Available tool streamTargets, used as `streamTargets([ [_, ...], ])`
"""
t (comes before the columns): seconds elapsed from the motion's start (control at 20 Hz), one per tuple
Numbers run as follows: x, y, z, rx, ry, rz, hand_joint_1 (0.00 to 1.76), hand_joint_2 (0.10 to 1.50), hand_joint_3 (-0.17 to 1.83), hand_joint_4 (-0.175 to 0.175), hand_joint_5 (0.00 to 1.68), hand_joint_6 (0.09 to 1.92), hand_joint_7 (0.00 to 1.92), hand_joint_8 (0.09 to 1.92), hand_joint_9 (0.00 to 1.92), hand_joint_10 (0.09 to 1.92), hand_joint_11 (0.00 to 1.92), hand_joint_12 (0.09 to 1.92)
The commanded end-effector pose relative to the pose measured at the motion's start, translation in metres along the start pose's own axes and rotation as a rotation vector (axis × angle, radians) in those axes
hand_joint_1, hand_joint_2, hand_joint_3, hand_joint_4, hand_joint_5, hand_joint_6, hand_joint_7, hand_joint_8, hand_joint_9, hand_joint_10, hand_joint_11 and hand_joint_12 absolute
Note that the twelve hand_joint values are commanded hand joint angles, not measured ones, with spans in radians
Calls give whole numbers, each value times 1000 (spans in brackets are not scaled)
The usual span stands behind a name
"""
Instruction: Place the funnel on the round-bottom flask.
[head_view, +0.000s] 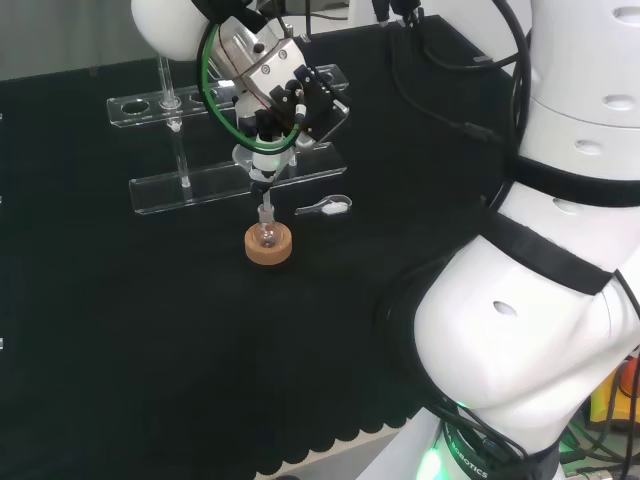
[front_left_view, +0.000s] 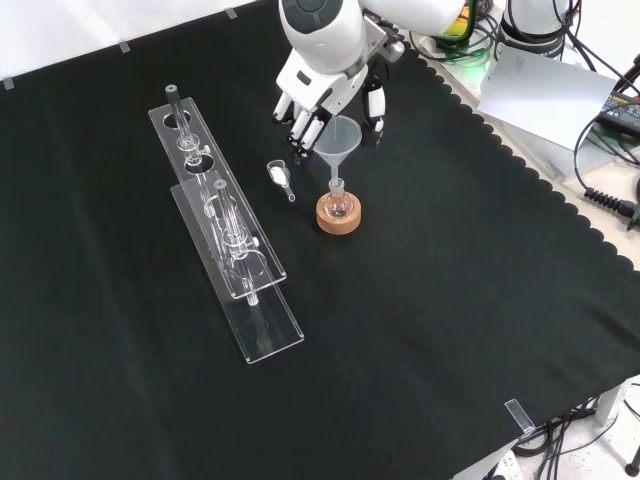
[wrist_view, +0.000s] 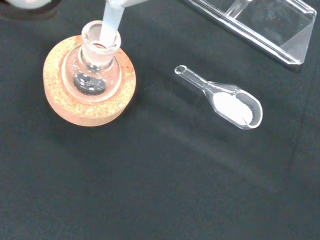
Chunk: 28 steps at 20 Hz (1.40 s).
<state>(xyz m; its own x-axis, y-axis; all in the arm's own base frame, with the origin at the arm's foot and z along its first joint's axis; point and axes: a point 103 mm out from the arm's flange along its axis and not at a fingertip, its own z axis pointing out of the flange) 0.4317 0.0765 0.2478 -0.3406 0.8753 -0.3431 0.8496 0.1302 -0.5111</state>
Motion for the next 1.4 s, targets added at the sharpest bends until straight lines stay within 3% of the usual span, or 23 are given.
streamTargets([
  [0.05,3,2,2,-8,12,-8,842,728,612,-3,635,593,646,697,1054,567,515,1265],
  [1.0,13,9,8,22,-21,-15,843,726,617,-4,633,596,640,700,1048,570,516,1266],
  [1.4,11,12,15,22,4,-27,843,725,619,-4,633,597,635,701,1045,569,515,1265],
])
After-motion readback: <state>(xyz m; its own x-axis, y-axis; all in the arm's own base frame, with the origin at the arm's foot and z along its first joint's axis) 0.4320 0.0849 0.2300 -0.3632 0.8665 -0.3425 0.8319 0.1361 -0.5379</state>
